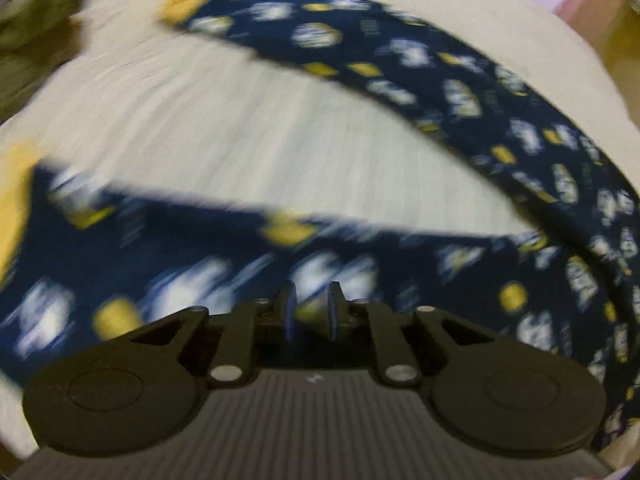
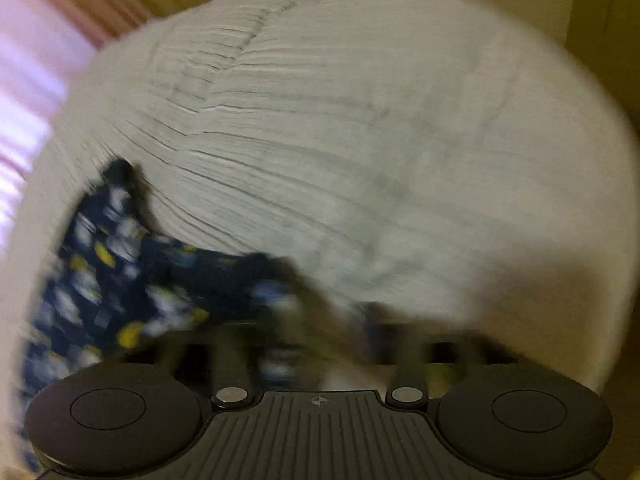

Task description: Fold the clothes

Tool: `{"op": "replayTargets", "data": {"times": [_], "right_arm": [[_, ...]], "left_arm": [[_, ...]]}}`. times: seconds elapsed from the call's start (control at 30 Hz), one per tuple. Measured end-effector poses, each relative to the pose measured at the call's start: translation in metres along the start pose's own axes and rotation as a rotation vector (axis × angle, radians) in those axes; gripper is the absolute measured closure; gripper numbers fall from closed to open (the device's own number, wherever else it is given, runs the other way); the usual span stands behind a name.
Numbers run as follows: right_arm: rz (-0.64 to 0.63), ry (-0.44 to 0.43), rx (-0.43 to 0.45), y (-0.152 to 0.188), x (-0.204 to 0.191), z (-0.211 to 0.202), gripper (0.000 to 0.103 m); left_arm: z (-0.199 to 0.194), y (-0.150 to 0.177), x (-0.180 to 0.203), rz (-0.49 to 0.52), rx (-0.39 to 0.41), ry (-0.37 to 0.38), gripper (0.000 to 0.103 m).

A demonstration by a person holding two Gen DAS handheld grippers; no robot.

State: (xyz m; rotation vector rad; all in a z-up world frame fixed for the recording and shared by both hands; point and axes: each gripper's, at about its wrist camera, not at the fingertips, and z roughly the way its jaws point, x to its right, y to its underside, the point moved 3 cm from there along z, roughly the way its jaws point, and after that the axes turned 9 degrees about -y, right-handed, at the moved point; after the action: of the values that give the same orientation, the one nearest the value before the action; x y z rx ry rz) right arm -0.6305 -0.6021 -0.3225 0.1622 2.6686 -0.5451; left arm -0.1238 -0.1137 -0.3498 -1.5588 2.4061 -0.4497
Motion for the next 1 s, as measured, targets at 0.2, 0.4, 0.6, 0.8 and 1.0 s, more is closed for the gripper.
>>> {"op": "replayTargets", "data": {"times": [0.2,0.4,0.6,0.8,1.0], "right_arm": [[-0.508,0.061,0.133,0.028,-0.081,-0.034,0.031],[-0.543,0.078,0.015,0.054,-0.086,-0.023,0.032],[-0.565,-0.038,0.007,0.029,-0.097,-0.043,0.032],[-0.527,-0.307,-0.122,-0.037,-0.128,-0.009,0.038],[-0.537,-0.496,-0.341,-0.093,-0.143,0.096,0.052]], "left_arm": [[-0.006,0.032,-0.062,-0.082,-0.018,-0.122,0.083],[-0.002,0.043,-0.078,-0.068,-0.07,-0.167,0.085],[-0.024,0.022,-0.018,0.018,-0.011,-0.068,0.085],[-0.033,0.011,0.085,0.01,0.034,0.062,0.085],[-0.027,0.025,0.184,-0.046,0.044,0.06,0.085]]}}
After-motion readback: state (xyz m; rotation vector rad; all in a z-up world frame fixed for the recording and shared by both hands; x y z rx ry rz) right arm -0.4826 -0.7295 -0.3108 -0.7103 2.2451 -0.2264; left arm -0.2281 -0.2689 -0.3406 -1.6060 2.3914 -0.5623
